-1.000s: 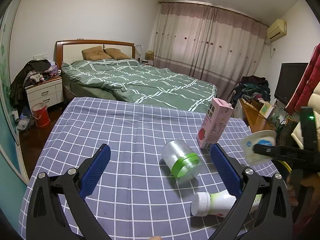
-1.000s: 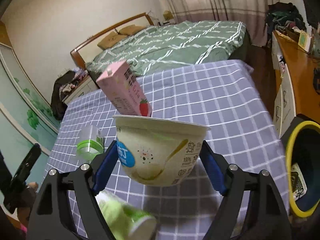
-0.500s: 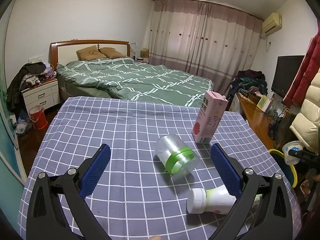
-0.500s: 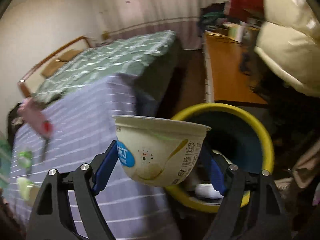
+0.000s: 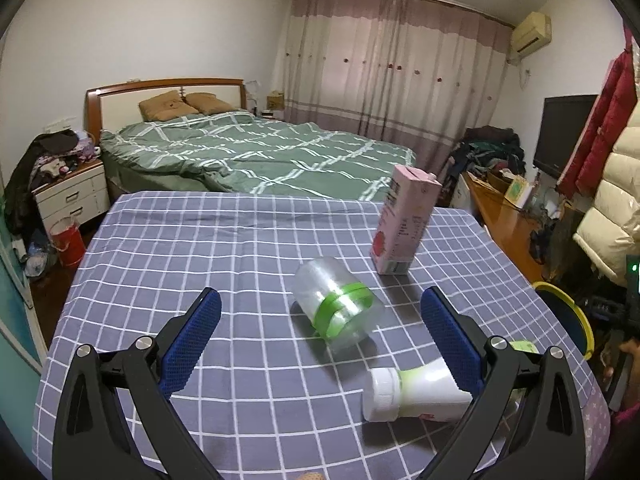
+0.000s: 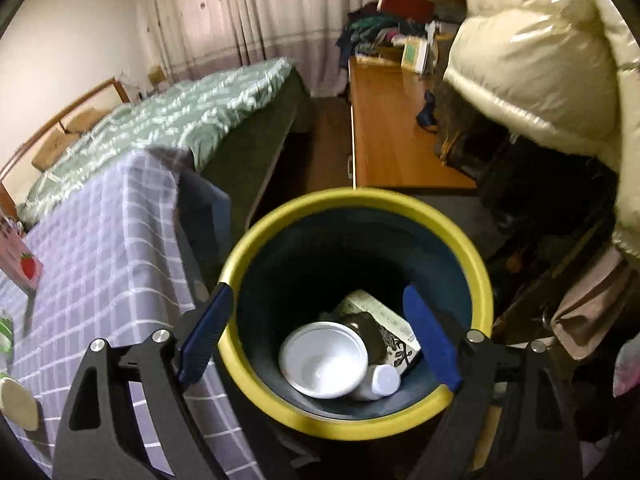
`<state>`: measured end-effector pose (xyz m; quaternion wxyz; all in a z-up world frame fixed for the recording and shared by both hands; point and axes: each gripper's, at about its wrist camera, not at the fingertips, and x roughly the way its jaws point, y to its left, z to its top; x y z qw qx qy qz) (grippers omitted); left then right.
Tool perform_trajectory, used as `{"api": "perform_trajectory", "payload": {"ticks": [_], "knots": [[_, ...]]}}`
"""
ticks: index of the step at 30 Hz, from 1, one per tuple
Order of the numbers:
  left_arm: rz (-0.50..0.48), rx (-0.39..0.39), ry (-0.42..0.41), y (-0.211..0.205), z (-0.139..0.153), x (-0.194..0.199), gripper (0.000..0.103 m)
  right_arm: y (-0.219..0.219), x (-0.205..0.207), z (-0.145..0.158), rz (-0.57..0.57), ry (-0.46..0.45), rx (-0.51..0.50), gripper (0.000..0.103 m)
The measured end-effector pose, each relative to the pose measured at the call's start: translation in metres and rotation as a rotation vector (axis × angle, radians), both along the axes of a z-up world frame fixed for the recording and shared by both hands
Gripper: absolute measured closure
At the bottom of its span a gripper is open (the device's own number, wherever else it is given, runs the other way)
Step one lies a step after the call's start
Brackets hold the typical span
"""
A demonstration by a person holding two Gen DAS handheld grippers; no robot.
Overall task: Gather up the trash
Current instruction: 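Carry the yogurt cup into the yellow bin and open the right gripper, then grasp the white milk bottle with green label using the left gripper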
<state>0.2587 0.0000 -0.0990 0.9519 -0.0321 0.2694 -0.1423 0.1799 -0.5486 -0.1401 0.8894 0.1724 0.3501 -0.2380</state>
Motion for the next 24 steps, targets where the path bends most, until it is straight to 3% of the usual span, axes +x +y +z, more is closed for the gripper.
{"api": "perform_trajectory", "payload": {"ticks": [6, 11, 17, 24], "knots": [[-0.108, 0.048, -0.002, -0.024, -0.004, -0.006, 0.005, 0.037, -0.018, 0.032, 0.07, -0.14, -0.006, 0.016], [-0.22, 0.08, -0.015, -0.046, -0.005, -0.018, 0.005, 0.078, -0.027, 0.041, 0.166, -0.211, -0.027, 0.015], [-0.369, 0.128, -0.035, -0.075, -0.004, -0.037, 0.005, 0.106, -0.032, 0.035, 0.242, -0.215, -0.041, 0.015], [-0.66, 0.274, 0.012, -0.119, -0.002, -0.052, 0.005, 0.1, -0.035, 0.033, 0.223, -0.231, -0.01, 0.014]]}}
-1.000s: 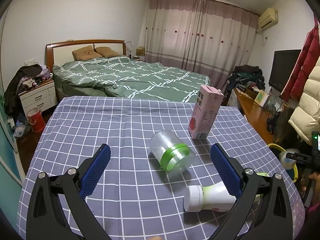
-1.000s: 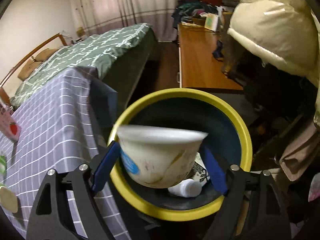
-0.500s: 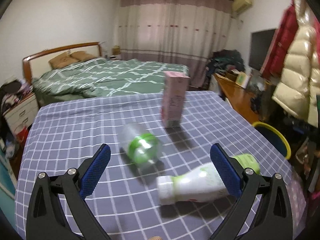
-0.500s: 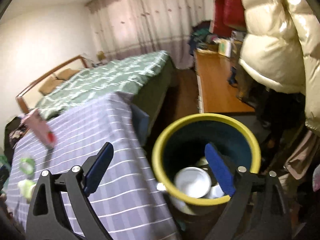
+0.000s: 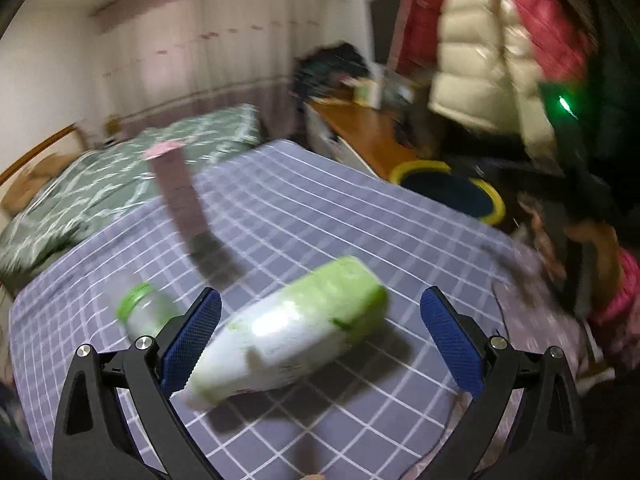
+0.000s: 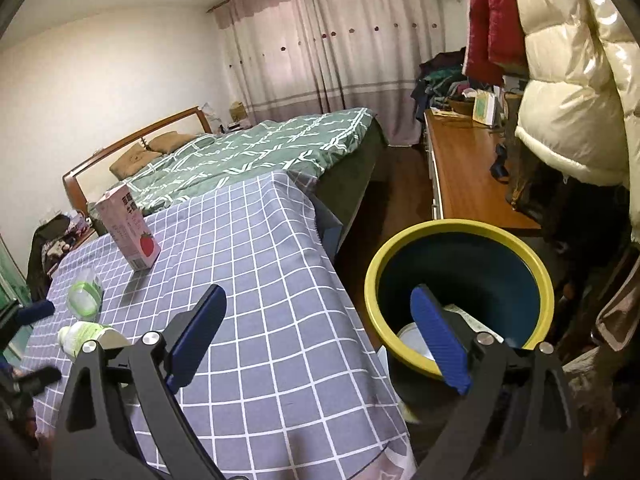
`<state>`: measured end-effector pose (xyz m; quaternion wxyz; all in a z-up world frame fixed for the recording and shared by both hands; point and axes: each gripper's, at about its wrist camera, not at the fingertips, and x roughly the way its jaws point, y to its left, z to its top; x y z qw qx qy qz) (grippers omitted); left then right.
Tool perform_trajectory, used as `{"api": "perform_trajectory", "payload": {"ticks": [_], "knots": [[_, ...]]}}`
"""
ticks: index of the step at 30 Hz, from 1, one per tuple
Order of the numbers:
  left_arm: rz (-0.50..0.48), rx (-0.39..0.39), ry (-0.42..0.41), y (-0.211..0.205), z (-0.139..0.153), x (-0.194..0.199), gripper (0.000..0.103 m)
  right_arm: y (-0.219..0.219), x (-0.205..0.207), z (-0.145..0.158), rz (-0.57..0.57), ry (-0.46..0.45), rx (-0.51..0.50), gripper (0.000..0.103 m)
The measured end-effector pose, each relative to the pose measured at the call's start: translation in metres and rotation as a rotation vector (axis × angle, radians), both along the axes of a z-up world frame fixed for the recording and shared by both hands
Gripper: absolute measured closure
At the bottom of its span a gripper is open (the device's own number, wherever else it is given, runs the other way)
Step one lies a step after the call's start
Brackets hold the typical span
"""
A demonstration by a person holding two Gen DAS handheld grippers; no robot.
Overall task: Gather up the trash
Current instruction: 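Grasp the white milk bottle with green label using the left gripper, then carry the milk bottle over the yellow bin and open the left gripper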
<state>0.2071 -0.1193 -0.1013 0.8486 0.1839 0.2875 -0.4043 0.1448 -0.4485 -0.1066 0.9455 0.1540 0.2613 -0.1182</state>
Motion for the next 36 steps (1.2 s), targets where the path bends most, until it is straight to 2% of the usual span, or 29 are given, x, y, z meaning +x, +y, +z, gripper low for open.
{"api": "perform_trajectory", "payload": {"ticks": [4, 12, 17, 22, 26, 28, 30, 35, 36], "knots": [[-0.068, 0.081, -0.01, -0.016, -0.003, 0.008, 0.005, -0.004, -0.002, -0.003, -0.016, 0.001, 0.025, 0.014], [-0.163, 0.206, 0.086, -0.034, -0.024, 0.032, 0.005, -0.006, 0.001, -0.006, -0.007, 0.02, 0.041, 0.014], [-0.091, 0.226, 0.152, -0.032, -0.035, 0.055, 0.005, -0.007, 0.001, -0.007, -0.01, 0.023, 0.051, 0.014], [0.082, 0.187, 0.189, -0.021, -0.038, 0.082, 0.005, -0.007, 0.002, -0.007, -0.007, 0.026, 0.053, 0.014], [0.106, 0.155, 0.25, -0.017, -0.039, 0.09, 0.005, -0.007, 0.003, -0.007, -0.005, 0.026, 0.056, 0.014], [0.111, 0.156, 0.27, -0.018, -0.04, 0.092, 0.01, -0.007, 0.004, -0.008, -0.004, 0.03, 0.06, 0.014], [0.112, 0.158, 0.29, -0.019, -0.041, 0.095, 0.021, -0.007, 0.005, -0.009, -0.002, 0.033, 0.063, 0.014], [0.111, 0.189, 0.3, -0.028, -0.045, 0.096, 0.028, -0.007, 0.005, -0.009, 0.001, 0.032, 0.065, 0.014], [0.11, 0.194, 0.299, -0.03, -0.045, 0.094, 0.032, -0.007, 0.006, -0.009, 0.002, 0.032, 0.067, 0.014]]}}
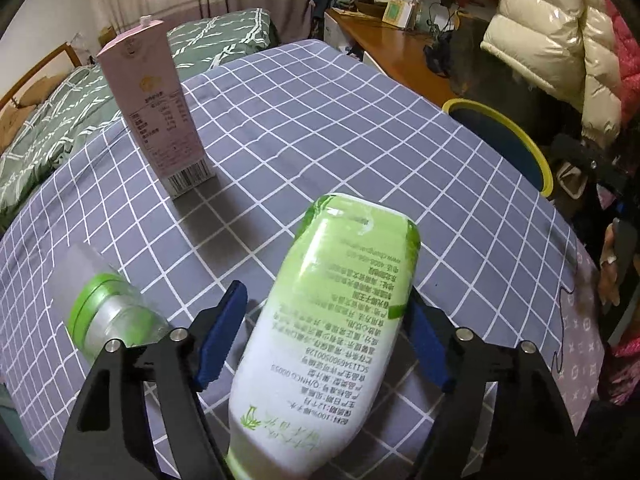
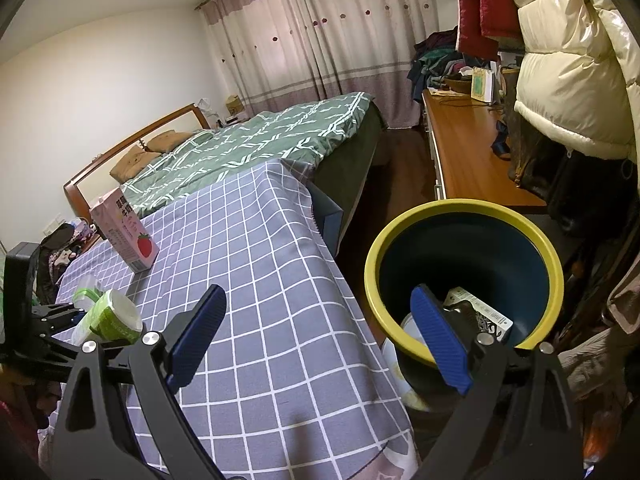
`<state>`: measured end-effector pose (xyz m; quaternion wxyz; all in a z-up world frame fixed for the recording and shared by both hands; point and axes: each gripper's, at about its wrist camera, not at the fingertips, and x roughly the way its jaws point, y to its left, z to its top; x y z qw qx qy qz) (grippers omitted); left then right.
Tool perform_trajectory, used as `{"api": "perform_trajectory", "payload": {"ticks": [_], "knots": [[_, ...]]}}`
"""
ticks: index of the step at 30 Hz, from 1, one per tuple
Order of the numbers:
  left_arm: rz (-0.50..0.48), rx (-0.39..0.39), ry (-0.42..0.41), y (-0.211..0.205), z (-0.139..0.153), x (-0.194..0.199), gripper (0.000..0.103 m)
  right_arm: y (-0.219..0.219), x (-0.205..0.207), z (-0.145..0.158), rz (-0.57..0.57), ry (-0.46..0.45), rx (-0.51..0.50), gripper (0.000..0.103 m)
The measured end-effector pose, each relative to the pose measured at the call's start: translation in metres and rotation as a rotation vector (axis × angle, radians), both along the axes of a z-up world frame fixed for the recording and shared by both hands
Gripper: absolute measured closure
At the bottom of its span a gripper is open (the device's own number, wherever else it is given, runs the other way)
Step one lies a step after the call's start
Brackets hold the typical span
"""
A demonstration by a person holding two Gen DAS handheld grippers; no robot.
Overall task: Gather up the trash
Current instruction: 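Carry the milk bottle over the yellow bin and open the left gripper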
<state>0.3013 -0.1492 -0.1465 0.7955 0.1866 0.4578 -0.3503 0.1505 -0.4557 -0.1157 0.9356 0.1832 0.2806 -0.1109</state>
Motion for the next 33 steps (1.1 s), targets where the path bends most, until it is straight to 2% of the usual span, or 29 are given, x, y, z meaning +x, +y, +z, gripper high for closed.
{"api": "perform_trajectory", "payload": {"ticks": [7, 10, 14, 20, 29, 33], "knots": [[0.023, 0.046, 0.029, -0.007, 0.001, 0.0, 0.049, 0.0, -0.002, 0.0, 0.005, -0.012, 0.003, 0.014], [0.041, 0.04, 0.035, -0.007, 0.007, -0.002, 0.05, -0.001, -0.009, 0.003, 0.004, -0.045, 0.001, 0.014], [0.051, 0.023, 0.023, -0.009, 0.023, -0.009, 0.051, 0.001, -0.017, 0.007, 0.018, -0.046, -0.047, 0.014], [0.048, -0.022, -0.008, -0.021, 0.049, -0.019, 0.051, -0.017, -0.039, 0.019, 0.001, -0.071, -0.034, 0.014], [0.002, -0.098, -0.032, -0.064, 0.075, -0.034, 0.052, -0.038, -0.075, 0.029, -0.032, -0.124, -0.044, 0.014], [-0.039, -0.116, -0.026, -0.091, 0.084, -0.042, 0.052, -0.058, -0.093, 0.027, -0.086, -0.141, -0.055, 0.014]]}}
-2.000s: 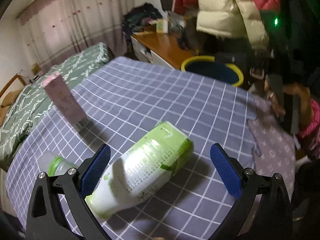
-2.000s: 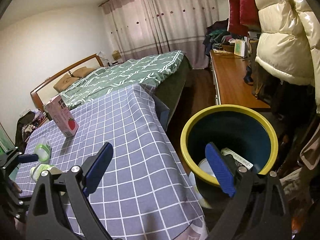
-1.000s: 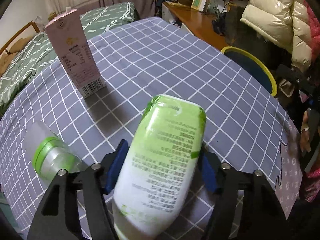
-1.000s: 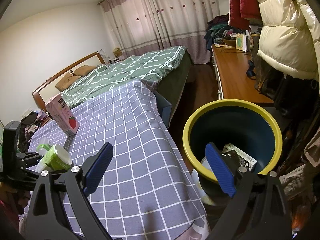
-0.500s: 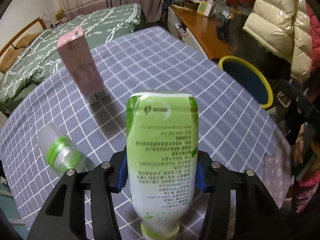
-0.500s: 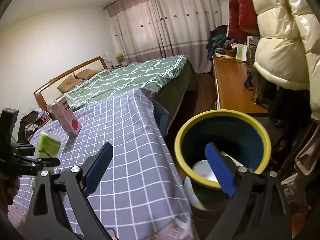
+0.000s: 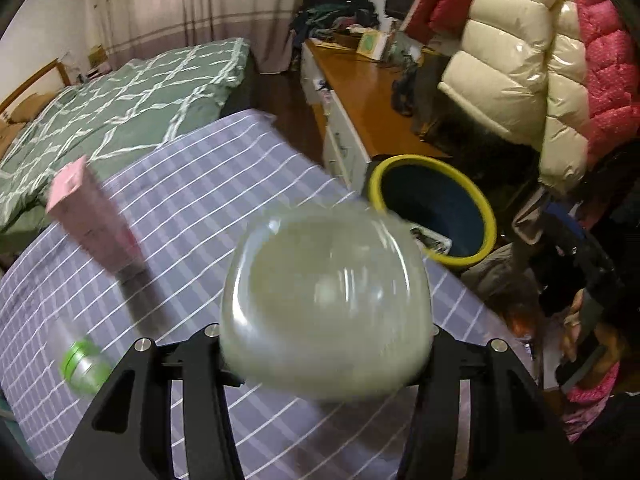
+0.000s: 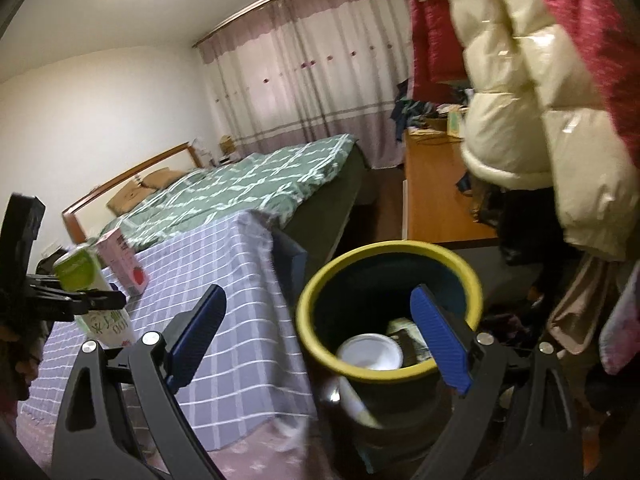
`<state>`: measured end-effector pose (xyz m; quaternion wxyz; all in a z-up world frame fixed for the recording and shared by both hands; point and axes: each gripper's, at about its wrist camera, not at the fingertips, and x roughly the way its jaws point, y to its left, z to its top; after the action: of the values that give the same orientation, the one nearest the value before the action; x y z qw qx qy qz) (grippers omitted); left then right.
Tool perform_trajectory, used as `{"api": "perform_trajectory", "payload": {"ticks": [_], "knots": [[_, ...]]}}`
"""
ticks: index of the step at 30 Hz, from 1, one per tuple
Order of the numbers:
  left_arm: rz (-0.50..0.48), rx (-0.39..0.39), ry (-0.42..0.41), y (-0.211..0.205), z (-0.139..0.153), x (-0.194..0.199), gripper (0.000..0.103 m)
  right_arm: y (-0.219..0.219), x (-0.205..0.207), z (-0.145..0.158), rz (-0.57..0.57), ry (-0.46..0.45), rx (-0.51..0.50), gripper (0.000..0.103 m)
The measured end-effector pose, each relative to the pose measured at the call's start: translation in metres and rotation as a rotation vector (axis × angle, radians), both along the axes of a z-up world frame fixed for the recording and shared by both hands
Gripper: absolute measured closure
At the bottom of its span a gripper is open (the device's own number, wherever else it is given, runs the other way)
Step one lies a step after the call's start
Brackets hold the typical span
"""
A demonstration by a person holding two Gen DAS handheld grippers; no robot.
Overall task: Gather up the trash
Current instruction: 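Carry the milk bottle over the yellow bin and open the left gripper, then withdraw the left gripper from the bin back over the bed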
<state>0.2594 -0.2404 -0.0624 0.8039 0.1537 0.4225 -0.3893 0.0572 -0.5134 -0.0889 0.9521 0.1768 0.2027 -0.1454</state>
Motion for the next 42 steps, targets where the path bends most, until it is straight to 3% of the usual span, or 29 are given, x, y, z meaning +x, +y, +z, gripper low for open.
{"api": "perform_trajectory", "payload": {"ticks": [14, 20, 26, 28, 29, 30, 36, 42], "knots": [[-0.241, -0.025, -0.008, -0.185, 0.015, -0.026, 0.052, -0.084, -0.051, -0.033, -0.191, 0.021, 0.077, 0.014], [-0.271, -0.006, 0.02, -0.252, -0.01, -0.019, 0.052, -0.1, -0.059, -0.04, -0.231, 0.03, 0.091, 0.014], [-0.243, 0.031, 0.049, -0.29, -0.047, -0.005, 0.052, -0.103, -0.06, -0.044, -0.238, 0.051, 0.099, 0.014], [-0.226, 0.016, 0.043, -0.297, -0.053, -0.001, 0.038, -0.103, -0.057, -0.044, -0.238, 0.056, 0.096, 0.014], [-0.215, 0.01, 0.032, -0.299, -0.053, 0.0, 0.021, -0.103, -0.057, -0.044, -0.237, 0.058, 0.095, 0.014], [-0.2, -0.005, 0.014, -0.299, -0.051, 0.001, 0.014, -0.103, -0.055, -0.044, -0.236, 0.06, 0.095, 0.014], [-0.168, -0.069, 0.004, -0.269, -0.031, 0.002, 0.014, -0.098, -0.05, -0.042, -0.224, 0.068, 0.093, 0.014], [-0.091, -0.18, -0.06, -0.174, 0.002, -0.013, 0.007, -0.082, -0.042, -0.039, -0.186, 0.079, 0.076, 0.014]]}}
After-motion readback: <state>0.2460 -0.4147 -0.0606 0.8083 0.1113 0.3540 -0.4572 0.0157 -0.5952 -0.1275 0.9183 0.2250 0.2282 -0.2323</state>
